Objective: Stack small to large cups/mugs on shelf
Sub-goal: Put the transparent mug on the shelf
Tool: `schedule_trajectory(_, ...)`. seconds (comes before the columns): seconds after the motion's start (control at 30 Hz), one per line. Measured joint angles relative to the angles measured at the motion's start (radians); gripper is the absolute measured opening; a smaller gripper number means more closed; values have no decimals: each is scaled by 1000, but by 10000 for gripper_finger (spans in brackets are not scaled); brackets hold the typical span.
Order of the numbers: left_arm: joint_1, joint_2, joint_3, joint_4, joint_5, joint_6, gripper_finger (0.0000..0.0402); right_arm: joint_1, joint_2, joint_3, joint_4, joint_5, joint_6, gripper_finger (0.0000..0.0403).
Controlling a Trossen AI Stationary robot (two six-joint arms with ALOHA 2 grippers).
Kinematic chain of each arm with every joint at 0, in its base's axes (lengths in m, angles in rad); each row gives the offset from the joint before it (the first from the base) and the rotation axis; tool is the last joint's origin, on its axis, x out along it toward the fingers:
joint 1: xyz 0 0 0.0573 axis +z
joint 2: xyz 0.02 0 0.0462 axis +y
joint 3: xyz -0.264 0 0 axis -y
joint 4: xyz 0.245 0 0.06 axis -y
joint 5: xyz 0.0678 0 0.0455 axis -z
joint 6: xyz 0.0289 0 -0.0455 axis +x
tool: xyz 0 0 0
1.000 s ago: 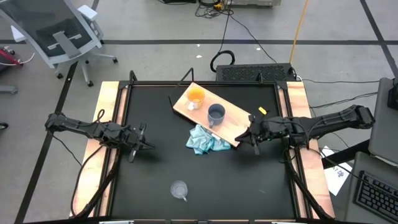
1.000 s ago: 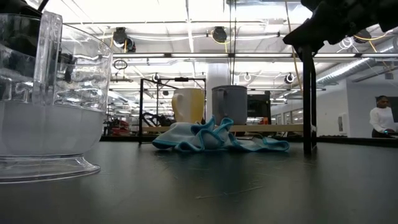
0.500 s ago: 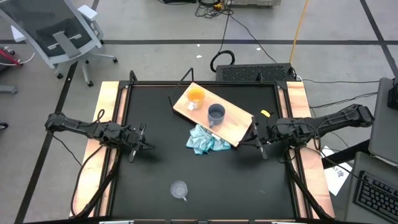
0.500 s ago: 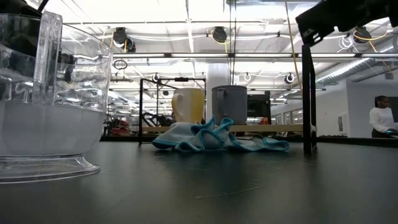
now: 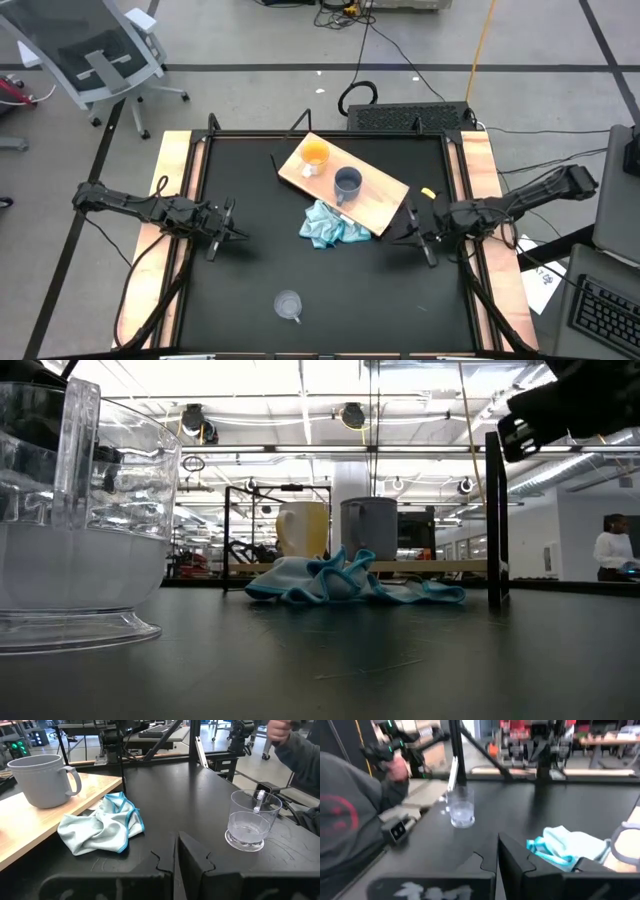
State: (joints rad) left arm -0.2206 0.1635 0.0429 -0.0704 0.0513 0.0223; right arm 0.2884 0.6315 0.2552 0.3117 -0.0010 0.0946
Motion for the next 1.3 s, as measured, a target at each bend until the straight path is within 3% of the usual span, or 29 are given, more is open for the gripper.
schedule_trajectory(0.17, 0, 0, 0, 0, 0, -2, 24, 20, -53, -129, 201, -1, 23, 4)
schedule_trajectory(0.37, 0, 0, 0, 0, 0, 2, 24, 78, -89, -212, 324, -4, 25, 4)
schedule_trajectory(0.73, 0, 0, 0, 0, 0, 23, 24, 201, -88, -220, 320, -8, -112, 4)
schedule_trajectory(1.3, 0, 0, 0, 0, -3, 81, 24, 211, -88, -223, 272, -1, -160, 4)
